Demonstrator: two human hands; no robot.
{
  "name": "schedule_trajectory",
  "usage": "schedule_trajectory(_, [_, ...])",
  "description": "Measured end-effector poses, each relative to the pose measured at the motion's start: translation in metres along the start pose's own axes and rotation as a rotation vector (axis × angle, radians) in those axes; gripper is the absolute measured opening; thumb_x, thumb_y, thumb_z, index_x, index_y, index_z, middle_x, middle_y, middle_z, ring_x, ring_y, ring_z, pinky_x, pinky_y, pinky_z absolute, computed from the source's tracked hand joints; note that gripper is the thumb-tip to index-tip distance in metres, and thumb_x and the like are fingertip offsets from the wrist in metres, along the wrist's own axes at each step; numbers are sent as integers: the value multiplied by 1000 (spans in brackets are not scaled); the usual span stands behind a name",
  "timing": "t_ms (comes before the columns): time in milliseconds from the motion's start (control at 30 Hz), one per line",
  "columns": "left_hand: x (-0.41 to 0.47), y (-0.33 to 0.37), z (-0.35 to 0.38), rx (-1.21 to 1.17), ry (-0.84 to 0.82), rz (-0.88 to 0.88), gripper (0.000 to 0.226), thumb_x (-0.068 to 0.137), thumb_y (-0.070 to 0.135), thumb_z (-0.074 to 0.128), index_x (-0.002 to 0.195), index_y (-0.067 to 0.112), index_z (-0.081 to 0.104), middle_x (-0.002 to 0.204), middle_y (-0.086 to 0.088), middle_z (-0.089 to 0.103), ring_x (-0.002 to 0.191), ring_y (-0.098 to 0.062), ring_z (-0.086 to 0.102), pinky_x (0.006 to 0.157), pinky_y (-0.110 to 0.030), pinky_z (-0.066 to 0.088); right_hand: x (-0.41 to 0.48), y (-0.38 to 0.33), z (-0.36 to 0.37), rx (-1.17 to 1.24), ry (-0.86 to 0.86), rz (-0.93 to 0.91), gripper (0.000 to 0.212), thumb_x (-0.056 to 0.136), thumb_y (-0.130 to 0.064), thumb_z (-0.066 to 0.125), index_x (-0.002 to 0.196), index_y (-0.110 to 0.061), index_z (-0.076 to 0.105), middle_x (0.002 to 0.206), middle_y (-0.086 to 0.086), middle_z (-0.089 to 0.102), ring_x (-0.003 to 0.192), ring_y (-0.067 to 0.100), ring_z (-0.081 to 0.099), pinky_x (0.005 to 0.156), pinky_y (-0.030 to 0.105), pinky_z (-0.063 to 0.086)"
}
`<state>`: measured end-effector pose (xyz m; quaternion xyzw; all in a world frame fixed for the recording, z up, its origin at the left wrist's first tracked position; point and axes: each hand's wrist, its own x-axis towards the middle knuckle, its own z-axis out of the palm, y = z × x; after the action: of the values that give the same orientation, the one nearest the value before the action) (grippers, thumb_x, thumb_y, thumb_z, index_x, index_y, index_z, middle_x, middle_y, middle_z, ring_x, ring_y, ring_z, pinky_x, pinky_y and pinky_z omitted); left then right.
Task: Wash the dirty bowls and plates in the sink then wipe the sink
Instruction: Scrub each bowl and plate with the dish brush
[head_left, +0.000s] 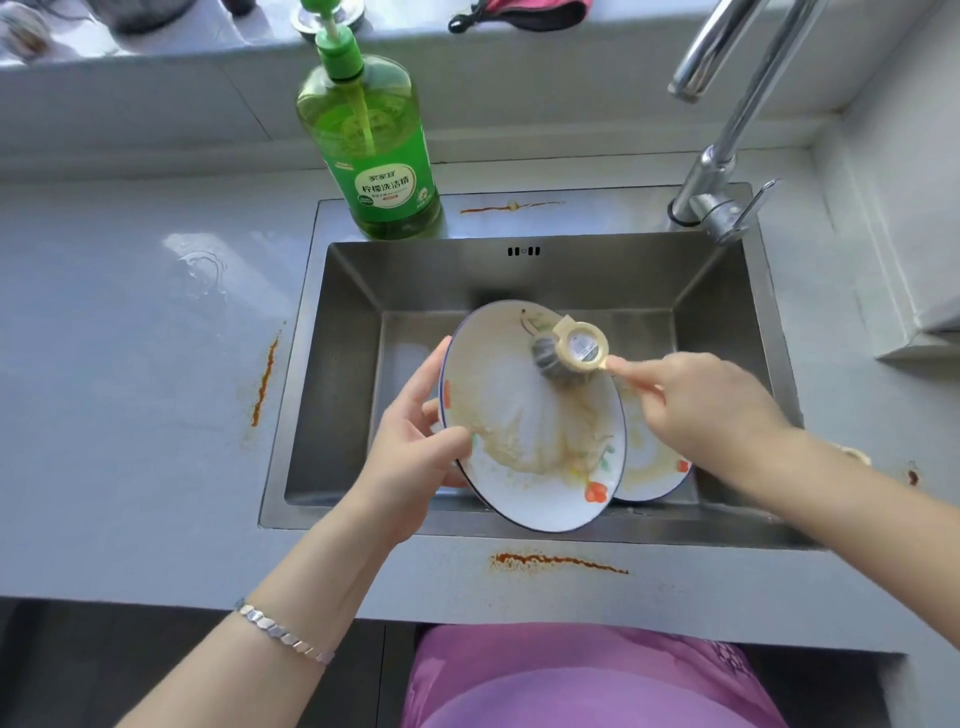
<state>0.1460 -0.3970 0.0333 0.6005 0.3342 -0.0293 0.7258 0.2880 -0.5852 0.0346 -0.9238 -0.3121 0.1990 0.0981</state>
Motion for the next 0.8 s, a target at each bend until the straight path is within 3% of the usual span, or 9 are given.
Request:
schedule_trajectory(67, [2, 0, -1, -23, 13, -13, 87, 59, 1, 48, 136, 42, 42, 83, 9, 69, 83, -24, 67, 56, -48, 57, -2, 1, 2, -70, -5, -18, 48, 96, -22, 32, 135, -49, 37, 90, 6, 53, 93, 30, 56, 71, 32, 39])
schedule_trajectory(167, [6, 0, -5, -69, 63, -22, 90, 57, 1, 44, 138, 40, 41, 80, 11, 67, 76, -18, 65, 49, -33, 53, -21, -2, 16, -54, -89, -71, 50, 97, -20, 32, 137, -50, 32, 88, 2, 46, 89, 24, 51, 69, 29, 33])
schedule_trajectory(333, [4, -4, -3, -88, 80, -12, 88, 60, -2, 48, 138, 38, 41, 89, 7, 66, 78, -19, 68, 53, -39, 57, -14, 11, 14, -66, -81, 17, 45, 98, -24, 32, 136, -49, 35, 101, 2, 58, 99, 25, 56, 77, 31, 41])
schedule_trajectory(400, [5, -4, -1, -95, 93, -13, 85, 69, -10, 48, 139, 37, 40, 96, 1, 62, 82, -21, 67, 54, -41, 58, -18, 5, 13, -17, -96, 32, 44, 97, -23, 35, 133, -48, 40, 86, -6, 57, 83, 20, 55, 70, 30, 40])
schedule_trajectory(467, [7, -5, -1, -124, 105, -14, 82, 77, -17, 43, 140, 36, 38, 101, -3, 61, 86, -24, 65, 55, -42, 58, -35, -9, 17, 219, -165, -6, 39, 95, -21, 44, 125, -46, 52, 78, -16, 62, 63, 12, 55, 65, 29, 43])
schedule_trajectory(567, [9, -6, -5, -155, 117, -4, 81, 79, -18, 41, 139, 36, 40, 99, -2, 63, 85, -24, 66, 54, -41, 58, -50, -18, 21, 386, -211, -79, 35, 93, -22, 50, 116, -47, 58, 97, -8, 72, 78, 15, 65, 76, 37, 52])
schedule_trajectory(700, [7, -5, -7, -164, 92, 20, 85, 62, -3, 46, 135, 40, 44, 96, 4, 66, 89, -27, 67, 55, -44, 58, -28, 0, 16, 223, -101, 72, 39, 95, -21, 44, 121, -48, 54, 73, -10, 54, 68, 19, 46, 63, 31, 42])
schedule_trajectory(800, [8, -5, -4, -186, 87, 28, 82, 65, -3, 47, 136, 38, 44, 101, -3, 65, 90, -30, 67, 53, -41, 58, -41, -20, 16, 341, -162, -54, 38, 94, -21, 46, 121, -47, 55, 80, -5, 61, 73, 17, 52, 70, 33, 45])
